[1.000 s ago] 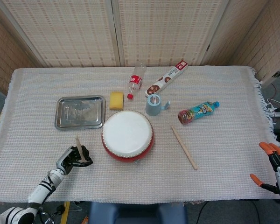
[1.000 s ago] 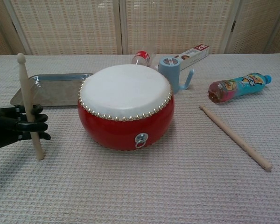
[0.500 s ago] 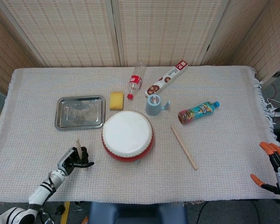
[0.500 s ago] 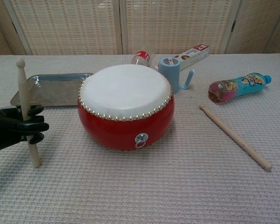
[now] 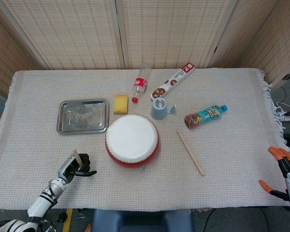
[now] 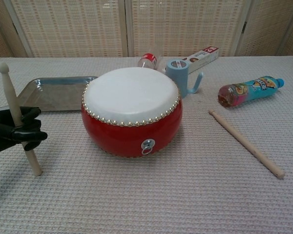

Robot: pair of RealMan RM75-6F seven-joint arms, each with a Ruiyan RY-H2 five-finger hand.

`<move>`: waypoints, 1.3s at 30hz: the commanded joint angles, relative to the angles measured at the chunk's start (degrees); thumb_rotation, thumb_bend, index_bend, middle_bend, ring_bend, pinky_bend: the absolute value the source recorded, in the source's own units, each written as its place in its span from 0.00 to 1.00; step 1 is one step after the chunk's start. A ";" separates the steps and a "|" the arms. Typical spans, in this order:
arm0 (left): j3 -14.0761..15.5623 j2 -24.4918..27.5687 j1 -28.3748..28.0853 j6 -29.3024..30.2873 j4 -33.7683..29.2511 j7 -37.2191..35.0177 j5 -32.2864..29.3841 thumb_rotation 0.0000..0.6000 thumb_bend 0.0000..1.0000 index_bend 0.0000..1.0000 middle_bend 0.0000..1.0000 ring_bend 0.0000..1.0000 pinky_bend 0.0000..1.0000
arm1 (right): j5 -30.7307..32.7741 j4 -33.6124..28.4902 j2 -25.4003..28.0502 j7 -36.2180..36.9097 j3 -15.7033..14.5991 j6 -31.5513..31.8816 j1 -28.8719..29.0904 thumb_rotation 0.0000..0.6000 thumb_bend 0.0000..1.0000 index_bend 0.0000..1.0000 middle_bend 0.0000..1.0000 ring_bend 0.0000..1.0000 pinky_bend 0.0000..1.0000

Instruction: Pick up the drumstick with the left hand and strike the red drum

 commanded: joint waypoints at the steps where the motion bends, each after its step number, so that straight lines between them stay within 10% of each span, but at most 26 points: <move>1: 0.67 -0.53 0.19 0.51 0.19 0.39 0.24 1.00 0.00 0.79 0.91 0.81 0.71 | 0.03 0.01 0.01 0.00 -0.02 0.02 -0.05 1.00 0.18 0.12 0.11 0.04 0.19; 26: 3.55 -6.93 0.79 2.55 5.24 5.20 -0.77 1.00 0.00 0.81 0.93 0.82 0.70 | 0.33 0.08 -0.04 0.22 -0.01 0.08 -0.23 1.00 0.18 0.12 0.11 0.04 0.19; 39: 2.19 -6.77 0.17 1.37 4.91 6.97 -2.99 1.00 0.02 0.98 1.00 0.99 0.93 | 0.33 0.45 -0.08 1.01 -0.05 0.32 -0.42 1.00 0.18 0.12 0.11 0.04 0.19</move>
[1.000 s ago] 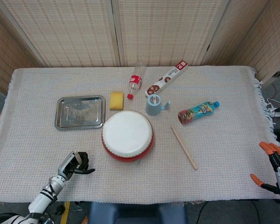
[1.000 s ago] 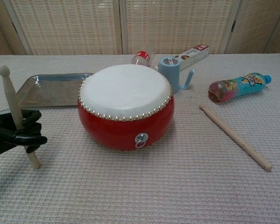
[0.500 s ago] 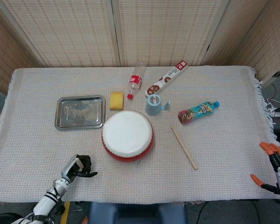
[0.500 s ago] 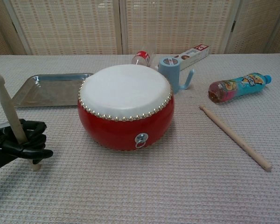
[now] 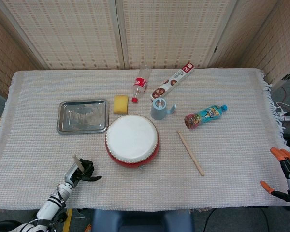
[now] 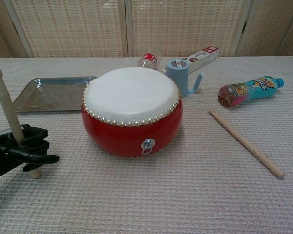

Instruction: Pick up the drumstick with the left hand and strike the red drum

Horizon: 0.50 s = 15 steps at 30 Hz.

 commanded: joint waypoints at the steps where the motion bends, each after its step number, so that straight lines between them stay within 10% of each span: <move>1: -0.22 0.28 -0.08 -0.16 -0.33 0.44 -0.33 1.00 0.03 0.99 1.00 1.00 0.96 | -0.05 0.07 -0.06 0.11 -0.01 0.02 0.00 1.00 0.18 0.12 0.11 0.04 0.19; 7: -0.61 0.68 -0.32 -0.93 -0.97 2.26 -1.51 1.00 0.18 1.00 1.00 1.00 1.00 | -0.16 0.23 -0.13 0.26 0.05 0.27 -0.04 1.00 0.18 0.12 0.11 0.04 0.19; 15: -1.34 0.57 -0.24 -1.57 -0.98 3.40 -3.07 1.00 0.77 1.00 1.00 1.00 1.00 | -0.13 0.56 -0.27 0.65 0.15 0.45 -0.07 1.00 0.18 0.12 0.11 0.04 0.19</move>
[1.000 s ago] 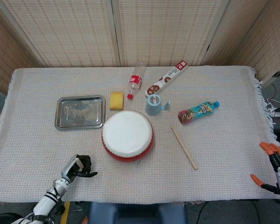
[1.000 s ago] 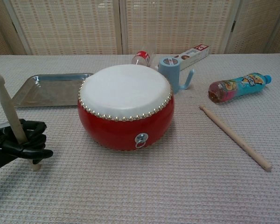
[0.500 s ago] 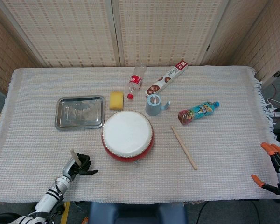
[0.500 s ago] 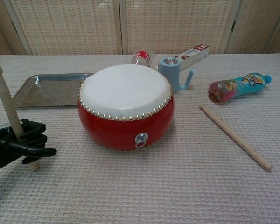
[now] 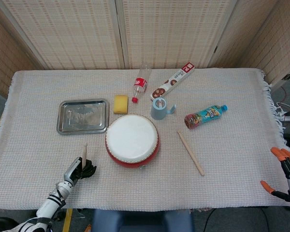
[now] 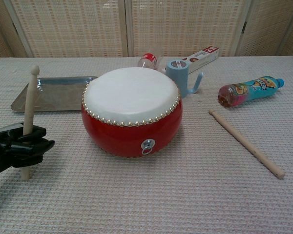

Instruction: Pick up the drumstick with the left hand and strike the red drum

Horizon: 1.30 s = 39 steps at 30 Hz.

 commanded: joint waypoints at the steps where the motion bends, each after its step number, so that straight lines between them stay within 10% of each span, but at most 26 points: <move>1: -0.16 -0.10 0.09 -0.02 0.15 0.40 -0.13 1.00 0.82 1.00 1.00 1.00 1.00 | -0.05 0.05 -0.03 0.06 0.00 0.02 0.01 1.00 0.18 0.12 0.11 0.04 0.19; 12: -0.09 1.07 0.46 2.57 0.50 5.71 2.01 1.00 0.89 1.00 1.00 1.00 1.00 | -0.29 -0.12 -0.01 -0.17 0.07 0.06 0.17 1.00 0.18 0.12 0.11 0.04 0.19; 29: -5.76 8.53 -2.64 15.05 -5.94 62.17 -3.03 1.00 0.89 1.00 1.00 1.00 1.00 | -1.50 -3.71 2.20 -6.16 2.84 2.72 1.42 1.00 0.18 0.12 0.11 0.04 0.19; 39: -8.63 6.58 -7.23 16.73 -9.06 83.61 -9.29 1.00 0.89 1.00 1.00 1.00 1.00 | -2.80 -5.39 2.90 -6.66 3.21 1.30 3.34 1.00 0.18 0.12 0.11 0.04 0.19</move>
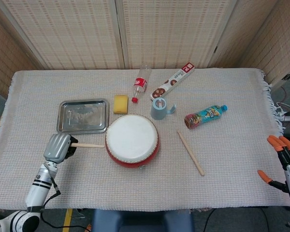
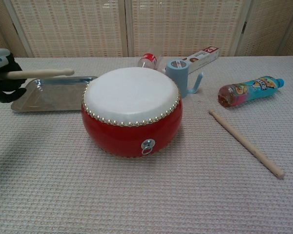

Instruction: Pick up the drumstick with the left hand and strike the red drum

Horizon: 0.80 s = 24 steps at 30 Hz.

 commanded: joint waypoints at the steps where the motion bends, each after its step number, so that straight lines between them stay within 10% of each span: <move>1: -2.44 -0.74 -3.33 0.30 -2.80 7.87 -5.56 1.00 0.89 1.00 1.00 1.00 1.00 | -0.06 0.14 -0.19 0.39 -0.06 -0.25 0.23 1.00 0.18 0.12 0.11 0.04 0.19; 24: -1.03 -10.81 -14.66 1.69 1.98 33.78 -15.87 1.00 0.87 1.00 1.00 1.00 1.00 | 0.84 3.75 -2.01 4.76 -0.79 0.29 -0.08 1.00 0.18 0.12 0.11 0.04 0.19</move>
